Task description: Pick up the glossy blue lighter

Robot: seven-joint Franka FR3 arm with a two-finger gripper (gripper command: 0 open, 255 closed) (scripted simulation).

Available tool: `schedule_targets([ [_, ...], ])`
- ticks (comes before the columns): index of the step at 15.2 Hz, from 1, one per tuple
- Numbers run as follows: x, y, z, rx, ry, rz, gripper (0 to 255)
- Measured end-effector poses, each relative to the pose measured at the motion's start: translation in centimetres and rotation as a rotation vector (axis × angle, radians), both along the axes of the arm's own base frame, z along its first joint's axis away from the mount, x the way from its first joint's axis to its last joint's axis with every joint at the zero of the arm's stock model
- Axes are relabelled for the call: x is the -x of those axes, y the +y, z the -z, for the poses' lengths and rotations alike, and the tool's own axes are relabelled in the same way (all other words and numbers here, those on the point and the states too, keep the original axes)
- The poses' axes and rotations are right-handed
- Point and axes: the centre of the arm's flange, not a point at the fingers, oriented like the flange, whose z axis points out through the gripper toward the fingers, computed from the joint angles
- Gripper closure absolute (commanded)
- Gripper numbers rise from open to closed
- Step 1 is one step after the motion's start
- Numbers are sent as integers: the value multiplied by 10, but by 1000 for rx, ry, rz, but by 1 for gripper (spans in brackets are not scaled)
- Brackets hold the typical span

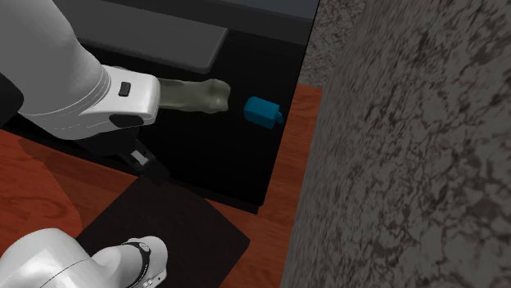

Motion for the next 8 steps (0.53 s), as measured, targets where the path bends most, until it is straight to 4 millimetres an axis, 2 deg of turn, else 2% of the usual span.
schedule_targets([
  [1,0,0,0,0,0,0,0],
  [3,-15,2,2,0,-9,59,0],
  [8,-74,1,11,-2,-47,296,0],
])
